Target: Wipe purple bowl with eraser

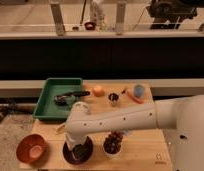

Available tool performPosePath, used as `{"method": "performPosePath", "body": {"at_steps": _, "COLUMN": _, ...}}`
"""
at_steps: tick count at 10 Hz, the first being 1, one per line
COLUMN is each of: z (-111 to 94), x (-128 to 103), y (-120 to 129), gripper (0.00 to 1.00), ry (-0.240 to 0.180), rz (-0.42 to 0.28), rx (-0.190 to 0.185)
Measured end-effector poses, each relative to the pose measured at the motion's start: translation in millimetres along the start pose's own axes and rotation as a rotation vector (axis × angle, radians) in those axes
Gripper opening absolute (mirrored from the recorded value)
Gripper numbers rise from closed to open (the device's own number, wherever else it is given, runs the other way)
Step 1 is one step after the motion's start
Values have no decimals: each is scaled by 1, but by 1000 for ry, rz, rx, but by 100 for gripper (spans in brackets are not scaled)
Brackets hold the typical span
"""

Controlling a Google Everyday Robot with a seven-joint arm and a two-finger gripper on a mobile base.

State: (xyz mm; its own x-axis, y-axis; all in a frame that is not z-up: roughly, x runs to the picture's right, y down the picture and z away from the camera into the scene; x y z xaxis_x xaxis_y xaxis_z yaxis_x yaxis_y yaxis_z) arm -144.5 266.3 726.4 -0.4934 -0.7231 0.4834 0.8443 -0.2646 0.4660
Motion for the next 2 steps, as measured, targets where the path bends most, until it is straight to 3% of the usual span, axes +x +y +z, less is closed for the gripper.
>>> {"method": "performPosePath", "body": {"at_steps": 2, "z": -4, "x": 2, "y": -16, "gripper": 0, "ry": 4, "rz": -48, "rx": 4}}
